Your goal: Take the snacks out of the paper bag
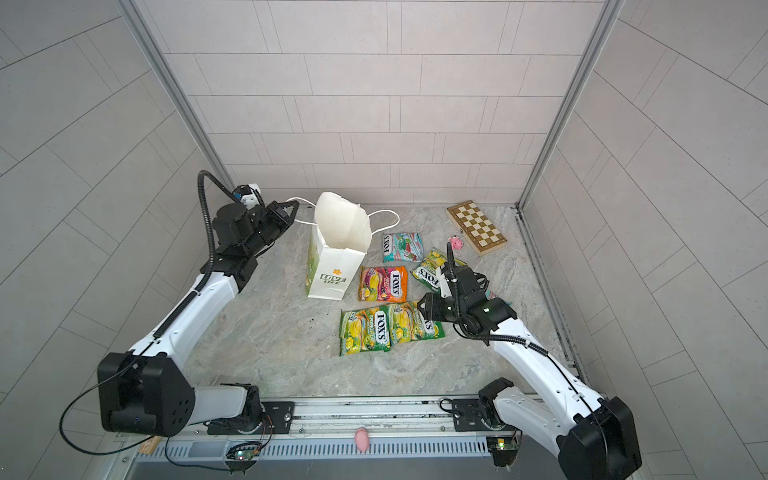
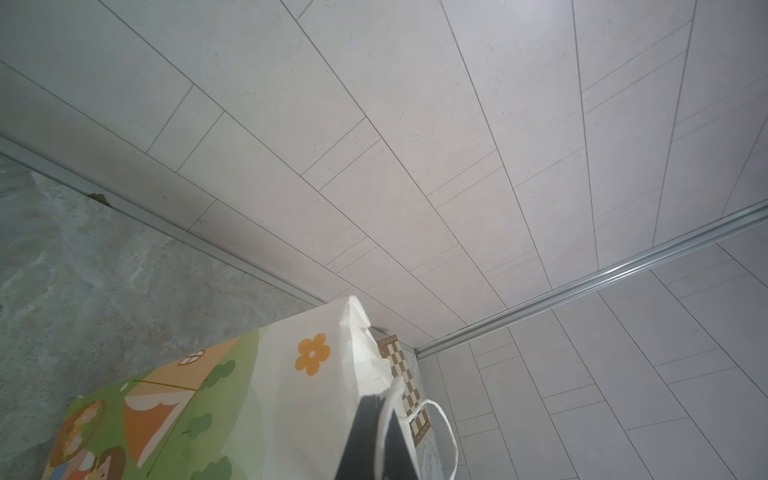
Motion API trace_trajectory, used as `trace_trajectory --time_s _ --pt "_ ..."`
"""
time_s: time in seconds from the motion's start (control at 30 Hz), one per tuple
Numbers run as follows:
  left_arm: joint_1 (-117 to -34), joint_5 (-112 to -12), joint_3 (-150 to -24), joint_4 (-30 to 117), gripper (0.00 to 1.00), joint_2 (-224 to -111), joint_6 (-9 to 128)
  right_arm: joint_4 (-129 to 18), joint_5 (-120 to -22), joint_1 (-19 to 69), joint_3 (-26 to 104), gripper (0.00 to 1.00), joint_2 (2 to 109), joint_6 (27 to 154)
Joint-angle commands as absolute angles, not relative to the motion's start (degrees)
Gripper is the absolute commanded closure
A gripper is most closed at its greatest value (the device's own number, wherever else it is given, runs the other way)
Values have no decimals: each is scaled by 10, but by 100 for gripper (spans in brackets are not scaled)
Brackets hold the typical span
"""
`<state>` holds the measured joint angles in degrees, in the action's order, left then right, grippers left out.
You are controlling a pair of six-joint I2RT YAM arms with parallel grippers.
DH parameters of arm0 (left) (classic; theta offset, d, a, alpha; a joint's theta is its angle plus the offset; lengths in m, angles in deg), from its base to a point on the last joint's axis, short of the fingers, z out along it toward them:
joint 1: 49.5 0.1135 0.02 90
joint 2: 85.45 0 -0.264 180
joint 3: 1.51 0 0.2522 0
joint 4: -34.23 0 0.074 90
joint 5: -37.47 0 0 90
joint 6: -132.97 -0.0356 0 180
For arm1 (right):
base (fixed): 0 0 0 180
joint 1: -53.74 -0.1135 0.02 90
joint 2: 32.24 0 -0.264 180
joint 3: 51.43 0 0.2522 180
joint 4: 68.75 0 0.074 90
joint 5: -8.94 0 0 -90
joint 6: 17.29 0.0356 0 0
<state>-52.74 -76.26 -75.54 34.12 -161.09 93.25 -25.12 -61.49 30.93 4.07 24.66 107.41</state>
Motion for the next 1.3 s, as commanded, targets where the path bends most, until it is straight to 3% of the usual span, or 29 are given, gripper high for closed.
trace_trajectory --time_s 0.0,0.3,0.47,0.6,0.7,0.8,1.1,1.27 --pt "-503 -777 -738 322 100 -1581 933 -249 -617 312 33 43 247 1071" --pt "-455 -731 -731 444 98 -1532 848 -249 -627 313 28 43 243 1072" --pt "-451 -718 -731 479 70 -1525 811 -250 -628 314 28 42 245 1073" --pt "-449 -712 -745 512 32 -1520 787 -250 -631 314 27 43 242 1073" --pt "-448 -701 -764 553 16 -1508 754 -251 -643 314 24 43 237 1073" --pt "-448 -698 -786 596 6 -1490 711 -251 -664 315 20 43 233 1073" --pt "-448 -702 -825 786 0 -1412 584 -242 -786 325 14 42 212 1060" --pt "-448 -649 -789 853 0 -1344 601 -237 -867 347 15 42 201 1040"
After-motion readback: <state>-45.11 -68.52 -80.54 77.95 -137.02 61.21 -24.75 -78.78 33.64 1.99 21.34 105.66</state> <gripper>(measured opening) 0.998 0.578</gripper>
